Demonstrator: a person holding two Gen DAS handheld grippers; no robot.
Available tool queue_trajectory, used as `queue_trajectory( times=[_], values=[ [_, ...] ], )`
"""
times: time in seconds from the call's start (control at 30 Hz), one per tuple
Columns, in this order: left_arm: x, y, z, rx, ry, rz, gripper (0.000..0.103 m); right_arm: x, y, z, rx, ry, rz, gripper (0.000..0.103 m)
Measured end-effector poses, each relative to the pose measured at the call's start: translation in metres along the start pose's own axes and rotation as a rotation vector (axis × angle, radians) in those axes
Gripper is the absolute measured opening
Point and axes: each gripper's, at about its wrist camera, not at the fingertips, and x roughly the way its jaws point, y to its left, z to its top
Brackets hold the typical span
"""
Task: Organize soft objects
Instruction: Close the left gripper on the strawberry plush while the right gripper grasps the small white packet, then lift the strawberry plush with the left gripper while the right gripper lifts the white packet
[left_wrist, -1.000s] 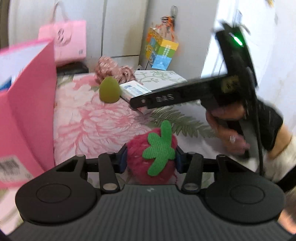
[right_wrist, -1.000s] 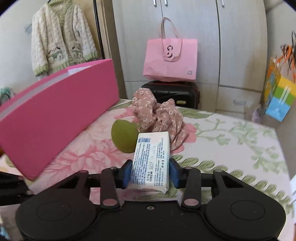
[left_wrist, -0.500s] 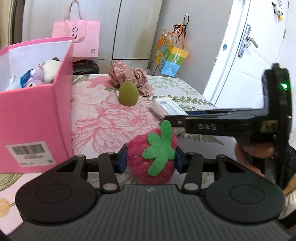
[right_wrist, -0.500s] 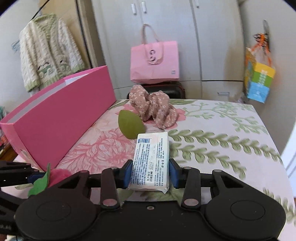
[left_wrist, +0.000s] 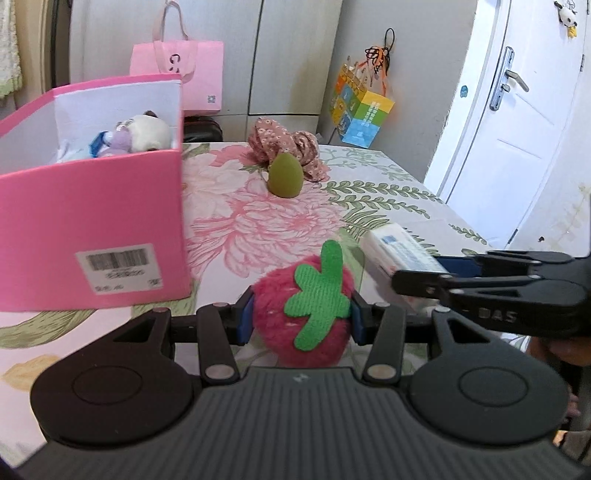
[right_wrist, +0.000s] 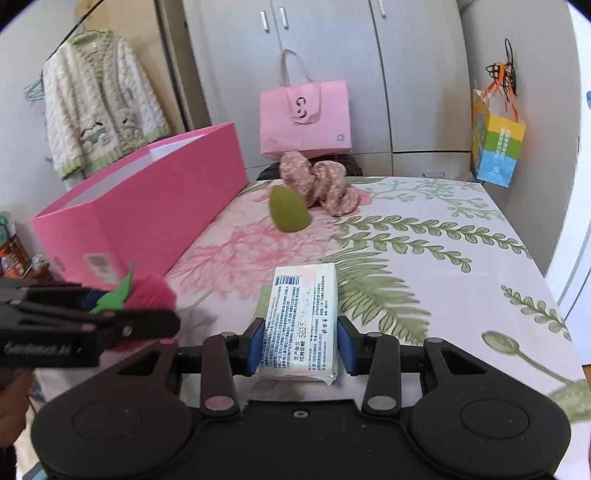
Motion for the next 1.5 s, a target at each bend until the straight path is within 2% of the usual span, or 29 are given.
queue_trajectory(
  times=[0.13,0.27,0.4,0.57,0.77,0.8,0.83,0.9,1.0,1.1,1.27,1.5],
  values=[
    [-0.019,0.005,-0.008,-0.008,-0.016,0.019,0.047,-0.02,0.011,-0.004,-0.032,-0.003,-0.007,0.046],
    [-0.038,0.012,-0.016,-0.014,-0.025,0.049,0.047,-0.038,0.022,-0.009,-0.039,-0.015,0.018,0.046],
    [-0.055,0.019,-0.02,-0.037,-0.028,0.067,0.047,-0.059,0.042,-0.013,-0.101,-0.047,0.044,0.046],
    [-0.075,0.022,-0.01,-0.013,-0.07,0.098,0.047,-0.074,0.057,-0.006,-0.128,-0.07,0.105,0.046],
    [-0.099,0.026,0.014,0.009,-0.131,0.082,0.047,-0.091,0.074,0.016,-0.169,-0.118,0.203,0.044],
    [-0.102,0.028,0.018,0.01,-0.137,0.073,0.047,-0.091,0.077,0.021,-0.173,-0.114,0.223,0.042],
    [-0.102,0.03,0.021,0.005,-0.136,0.067,0.047,-0.089,0.078,0.026,-0.175,-0.11,0.238,0.035],
    [-0.099,0.039,0.024,-0.033,-0.13,0.091,0.047,-0.073,0.08,0.032,-0.174,-0.056,0.249,0.029],
    [-0.092,0.052,0.019,-0.073,-0.114,0.088,0.047,-0.049,0.078,0.025,-0.161,0.013,0.229,0.029],
    [-0.083,0.058,0.011,-0.098,-0.086,0.069,0.047,-0.039,0.066,0.015,-0.091,0.061,0.3,0.029],
    [-0.078,0.054,-0.001,-0.086,-0.054,0.039,0.047,-0.039,0.062,-0.006,-0.126,0.164,0.331,0.031],
    [-0.077,0.039,-0.018,-0.032,0.0,0.024,0.047,-0.027,0.066,-0.046,-0.154,0.408,0.392,0.031]
  ],
)
